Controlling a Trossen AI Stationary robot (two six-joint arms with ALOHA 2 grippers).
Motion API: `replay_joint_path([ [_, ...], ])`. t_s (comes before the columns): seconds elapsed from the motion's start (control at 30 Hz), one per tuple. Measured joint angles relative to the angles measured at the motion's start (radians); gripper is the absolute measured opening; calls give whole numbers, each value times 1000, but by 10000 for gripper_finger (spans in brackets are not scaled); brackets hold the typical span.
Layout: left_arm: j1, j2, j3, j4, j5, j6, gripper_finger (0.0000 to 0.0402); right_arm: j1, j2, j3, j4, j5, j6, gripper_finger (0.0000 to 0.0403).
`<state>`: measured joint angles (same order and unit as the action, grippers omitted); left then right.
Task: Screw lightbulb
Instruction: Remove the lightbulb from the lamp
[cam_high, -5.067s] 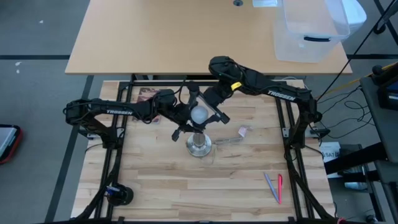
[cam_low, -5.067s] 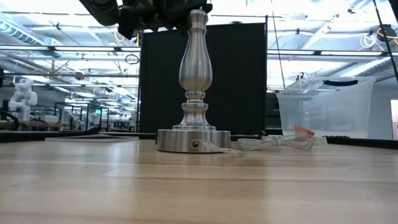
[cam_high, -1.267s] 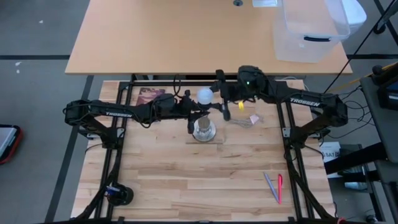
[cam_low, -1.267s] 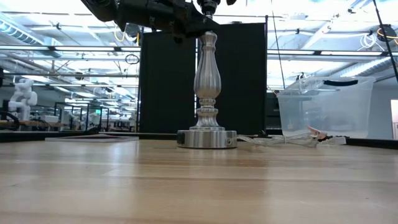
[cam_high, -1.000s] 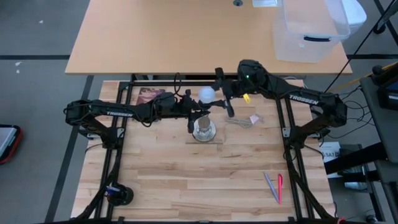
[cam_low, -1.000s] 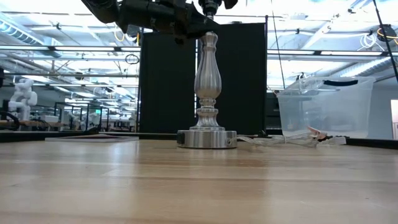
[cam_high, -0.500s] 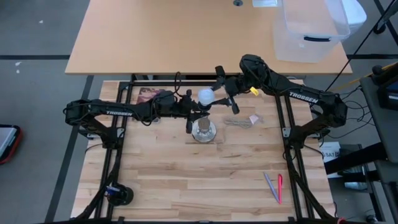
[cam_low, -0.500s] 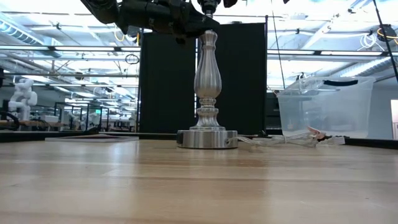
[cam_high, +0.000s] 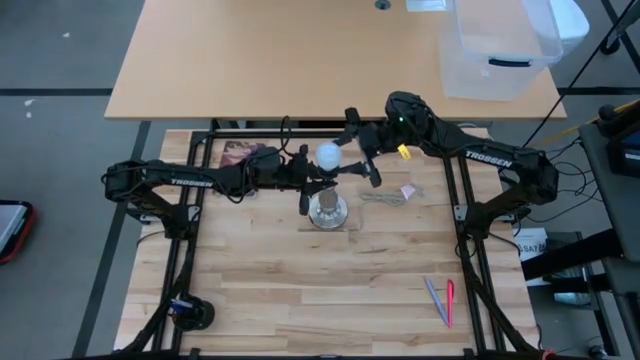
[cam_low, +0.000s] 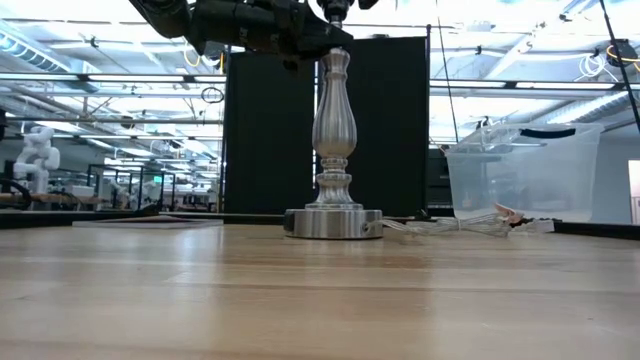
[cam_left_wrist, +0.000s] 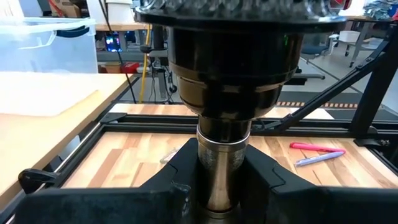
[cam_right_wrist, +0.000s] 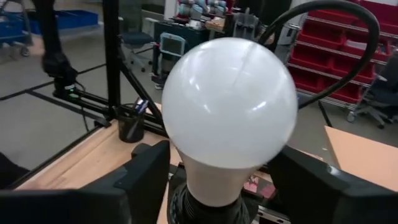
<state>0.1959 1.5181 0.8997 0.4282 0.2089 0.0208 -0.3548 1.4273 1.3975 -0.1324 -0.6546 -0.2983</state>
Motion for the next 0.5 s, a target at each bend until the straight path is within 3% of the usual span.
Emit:
replay_joint_path([
  [0.23, -1, 0, -1, 1, -35, -8, 72, 42, 0, 0, 12, 66, 27, 295],
  [0.5, -1, 0, -1, 5, -95, -31, 72, 89, 6, 1, 93, 192, 77, 298],
])
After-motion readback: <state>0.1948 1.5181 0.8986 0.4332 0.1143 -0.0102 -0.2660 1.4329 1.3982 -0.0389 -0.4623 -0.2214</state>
